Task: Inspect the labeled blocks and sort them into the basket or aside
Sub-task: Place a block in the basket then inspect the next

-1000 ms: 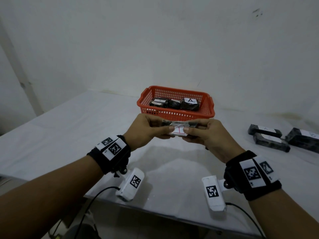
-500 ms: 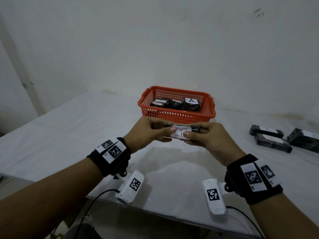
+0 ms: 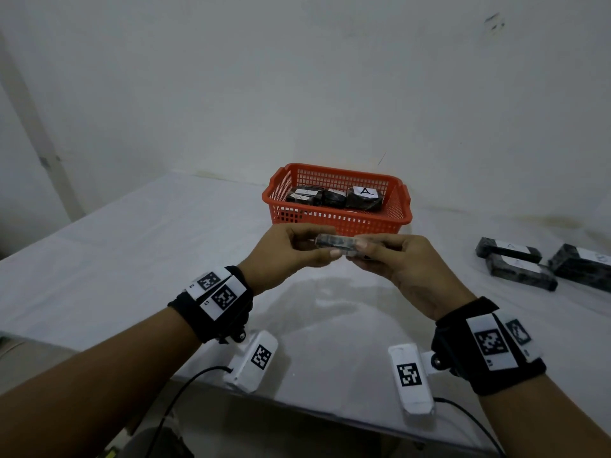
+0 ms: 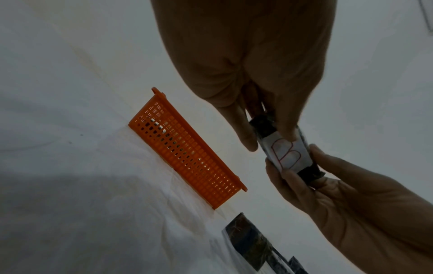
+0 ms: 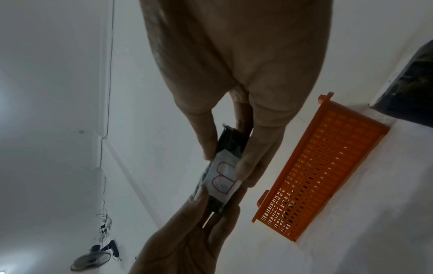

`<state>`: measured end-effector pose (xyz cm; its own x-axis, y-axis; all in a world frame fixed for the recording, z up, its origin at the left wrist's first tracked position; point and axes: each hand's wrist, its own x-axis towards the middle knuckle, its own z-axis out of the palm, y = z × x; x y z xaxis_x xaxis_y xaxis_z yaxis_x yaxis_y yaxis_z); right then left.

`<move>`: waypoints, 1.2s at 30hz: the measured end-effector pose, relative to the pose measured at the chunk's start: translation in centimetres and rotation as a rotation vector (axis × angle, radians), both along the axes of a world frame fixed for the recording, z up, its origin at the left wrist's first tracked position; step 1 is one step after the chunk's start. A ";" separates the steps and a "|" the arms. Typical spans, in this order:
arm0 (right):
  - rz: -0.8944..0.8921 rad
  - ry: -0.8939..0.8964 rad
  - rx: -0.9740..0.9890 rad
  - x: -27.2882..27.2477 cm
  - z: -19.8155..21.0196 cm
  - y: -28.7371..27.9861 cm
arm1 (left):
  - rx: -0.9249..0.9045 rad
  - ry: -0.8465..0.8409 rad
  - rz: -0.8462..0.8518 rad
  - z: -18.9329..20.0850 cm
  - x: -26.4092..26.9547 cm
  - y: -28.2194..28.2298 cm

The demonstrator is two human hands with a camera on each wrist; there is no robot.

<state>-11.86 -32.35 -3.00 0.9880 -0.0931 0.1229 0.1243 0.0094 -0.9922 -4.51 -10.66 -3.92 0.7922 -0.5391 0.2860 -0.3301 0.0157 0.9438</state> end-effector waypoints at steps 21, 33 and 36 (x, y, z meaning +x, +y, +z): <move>-0.039 -0.030 -0.244 -1.1 0.4 -0.6 | -0.087 0.071 -0.032 0.2 -0.5 -0.1; -0.024 0.023 0.027 -0.7 -0.8 -0.2 | -0.082 0.074 -0.020 -0.7 -0.4 -0.4; -0.005 0.043 0.033 -0.6 -1.0 -0.2 | -0.101 0.054 0.011 -1.0 -0.5 -0.4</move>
